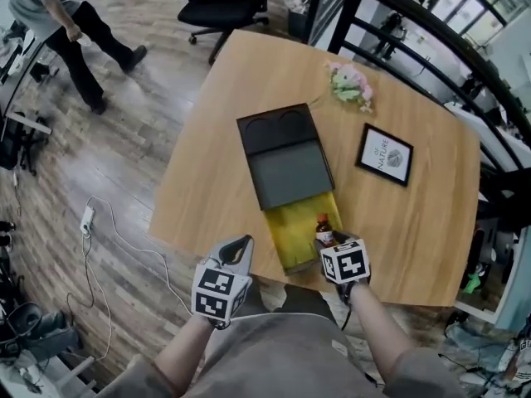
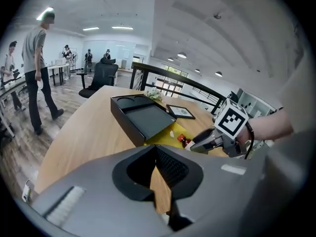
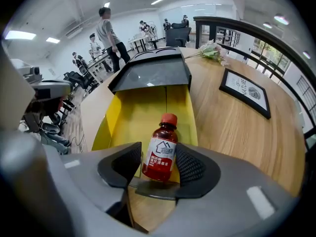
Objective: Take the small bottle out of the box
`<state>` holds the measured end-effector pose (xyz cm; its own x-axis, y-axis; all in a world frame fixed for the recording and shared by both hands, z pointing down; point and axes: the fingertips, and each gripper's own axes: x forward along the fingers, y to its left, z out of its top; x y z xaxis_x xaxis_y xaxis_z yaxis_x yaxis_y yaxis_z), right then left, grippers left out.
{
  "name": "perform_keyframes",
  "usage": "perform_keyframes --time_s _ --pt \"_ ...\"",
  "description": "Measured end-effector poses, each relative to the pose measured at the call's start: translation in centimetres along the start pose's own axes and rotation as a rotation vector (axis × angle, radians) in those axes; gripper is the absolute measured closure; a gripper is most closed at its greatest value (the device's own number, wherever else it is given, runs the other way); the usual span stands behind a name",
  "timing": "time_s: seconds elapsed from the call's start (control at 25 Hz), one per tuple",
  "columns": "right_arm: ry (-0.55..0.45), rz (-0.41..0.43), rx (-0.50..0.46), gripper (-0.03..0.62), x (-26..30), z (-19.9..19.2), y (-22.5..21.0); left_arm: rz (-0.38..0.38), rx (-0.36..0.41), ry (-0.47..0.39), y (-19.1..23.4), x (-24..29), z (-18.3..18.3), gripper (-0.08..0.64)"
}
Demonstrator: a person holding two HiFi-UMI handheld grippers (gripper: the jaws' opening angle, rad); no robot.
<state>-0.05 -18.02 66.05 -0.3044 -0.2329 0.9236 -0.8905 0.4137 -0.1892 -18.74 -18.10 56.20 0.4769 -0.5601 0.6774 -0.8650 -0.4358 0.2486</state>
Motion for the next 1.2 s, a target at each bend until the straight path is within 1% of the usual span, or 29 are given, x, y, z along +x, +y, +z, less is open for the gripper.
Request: perform_keyframes --time_s 0.12,0.2,0.28,0.4,0.68,0.8,0.92,1.08,1.2 --pt "0.024 -0.035 -0.023 0.391 0.5 0.2 0.4 -0.024 0.008 0.010 1.0 -0.1 0.4 0.560" --pt "0.041 -0.062 -0.056 0.393 1.0 0.3 0.5 -0.035 0.019 0.012 1.4 -0.2 0.5 0.560" --pt "0.060 -0.096 -0.089 0.393 1.6 0.3 0.3 -0.043 0.027 0.015 1.7 -0.3 0.4 0.560" --pt "0.089 -0.136 -0.108 0.393 2.2 -0.1 -0.3 -0.053 0.023 0.021 2.0 -0.7 0.0 0.560" --pt "0.089 -0.128 -0.099 0.390 2.5 -0.1 -0.8 -0.055 0.049 0.033 2.6 -1.0 -0.4 0.560" --pt "0.060 -0.127 -0.085 0.381 2.1 0.0 -0.9 -0.054 0.057 0.025 2.4 -1.2 0.0 0.560" --pt "0.011 -0.082 -0.026 0.380 1.4 0.8 0.0 -0.051 0.075 0.014 2.4 -1.5 0.6 0.560" --pt "-0.077 -0.033 -0.007 0.380 -0.8 2.6 1.2 -0.047 0.097 -0.007 2.1 -2.0 1.7 0.560" --pt "-0.161 0.021 0.035 0.380 -3.3 4.3 2.1 -0.044 0.113 -0.035 1.8 -2.7 3.3 0.560"
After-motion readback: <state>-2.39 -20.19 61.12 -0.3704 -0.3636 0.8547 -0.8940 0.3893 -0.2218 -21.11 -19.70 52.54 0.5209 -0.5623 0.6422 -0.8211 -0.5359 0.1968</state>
